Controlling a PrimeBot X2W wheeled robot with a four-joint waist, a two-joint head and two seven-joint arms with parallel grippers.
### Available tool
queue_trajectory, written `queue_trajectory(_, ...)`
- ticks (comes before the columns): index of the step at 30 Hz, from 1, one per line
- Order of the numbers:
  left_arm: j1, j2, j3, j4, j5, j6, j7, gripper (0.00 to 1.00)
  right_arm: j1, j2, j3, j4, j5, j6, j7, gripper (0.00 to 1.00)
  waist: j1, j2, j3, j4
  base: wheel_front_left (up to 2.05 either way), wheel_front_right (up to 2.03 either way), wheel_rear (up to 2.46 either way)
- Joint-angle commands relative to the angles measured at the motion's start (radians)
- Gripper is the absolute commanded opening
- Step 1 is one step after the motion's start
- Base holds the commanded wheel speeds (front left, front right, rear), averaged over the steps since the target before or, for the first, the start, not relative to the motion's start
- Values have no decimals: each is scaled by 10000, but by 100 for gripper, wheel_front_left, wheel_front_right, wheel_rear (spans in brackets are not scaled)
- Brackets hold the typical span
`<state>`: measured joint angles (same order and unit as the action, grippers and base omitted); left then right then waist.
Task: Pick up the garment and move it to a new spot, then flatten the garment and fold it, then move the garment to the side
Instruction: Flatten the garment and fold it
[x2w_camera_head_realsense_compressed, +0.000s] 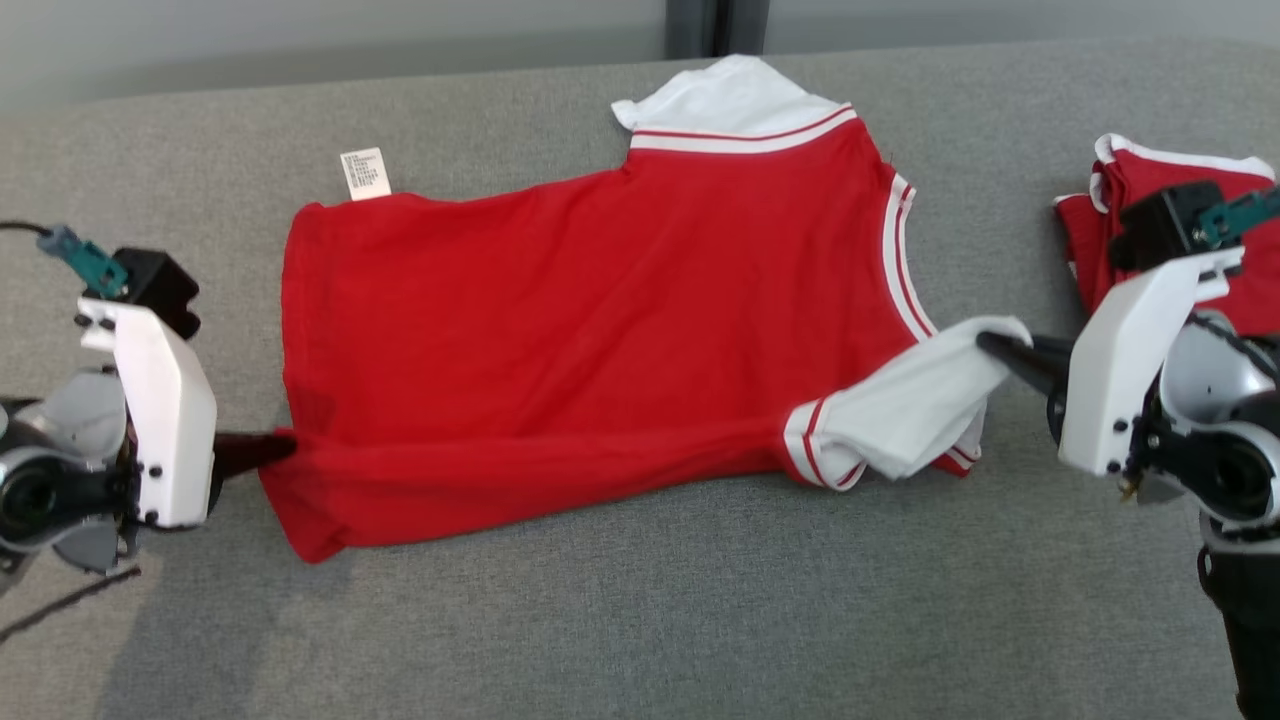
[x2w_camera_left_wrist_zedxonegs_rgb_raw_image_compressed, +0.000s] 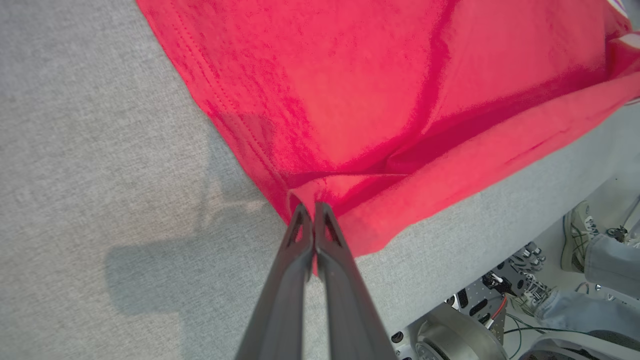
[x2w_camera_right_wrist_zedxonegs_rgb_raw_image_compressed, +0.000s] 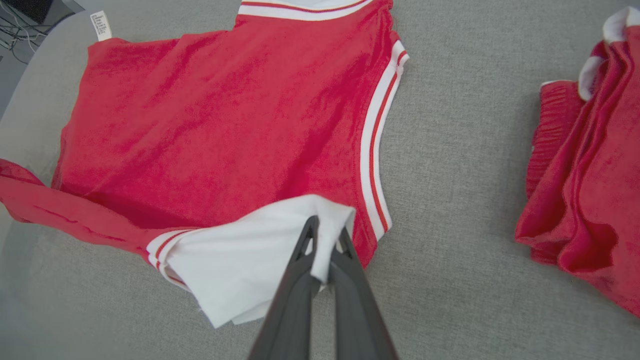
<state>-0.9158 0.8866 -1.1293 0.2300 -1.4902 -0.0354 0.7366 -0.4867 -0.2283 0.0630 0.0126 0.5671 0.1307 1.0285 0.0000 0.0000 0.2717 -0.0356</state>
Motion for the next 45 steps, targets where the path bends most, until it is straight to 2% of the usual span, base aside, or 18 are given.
queue_trajectory(1, -290, -104, 125, 170, 12, -93, 17, 0, -304, -4, -46, 189, -79, 1, -101, 0, 0, 0, 292, 10, 0, 0, 0)
queue_trajectory(12, -1694, -832, 539, 1768, 353, -582, -37, 0, -2485, 401, -98, 2087, -866, 1, -483, 0, 0, 0, 1456, 112, 0, 0, 0)
queue_trajectory(18, -2028, -1172, 541, 2365, 510, -786, -199, 0, -3278, 580, -2, 2881, -1147, 1, -915, 0, 0, 0, 1701, 174, 0, 0, 0)
queue_trajectory(29, -2211, -1552, 500, 2931, 712, -960, -564, 0, -3902, 477, 306, 3770, -1426, 1, -1888, 2, 0, 0, 1792, 244, 0, 0, 0)
queue_trajectory(30, -2195, -1599, 537, 2981, 689, -969, -656, 29, -3911, 498, 329, 3840, -1436, 1, -1973, 31, 0, 0, 1778, 240, 0, 0, 0)
queue_trajectory(31, -2162, -1638, 544, 3048, 673, -954, -718, 81, -3913, 528, 353, 3910, -1412, 1, -2097, 84, 0, 0, 1747, 233, 0, 0, 0)
queue_trajectory(32, -2120, -1673, 535, 3101, 650, -958, -762, 100, -3926, 539, 361, 3976, -1383, 1, -2257, 100, 0, 0, 1706, 225, 0, 0, 0)
queue_trajectory(37, -1952, -1718, 480, 3210, 515, -956, -809, 100, -3820, 513, 642, 4176, -1175, 1, -3141, 100, 0, 0, 1353, 175, 0, 0, 0)
queue_trajectory(40, -1769, -1711, 485, 3145, 450, -960, -1014, 100, -3697, 368, 788, 4158, -1033, 1, -4056, 100, 0, 0, 1032, 159, 0, 0, 0)
queue_trajectory(45, -1465, -1656, 648, 2869, 600, -962, -2069, 100, -3231, 81, 1115, 4196, -843, 1, -5699, 100, 0, 0, 343, 158, 0, 0, 0)
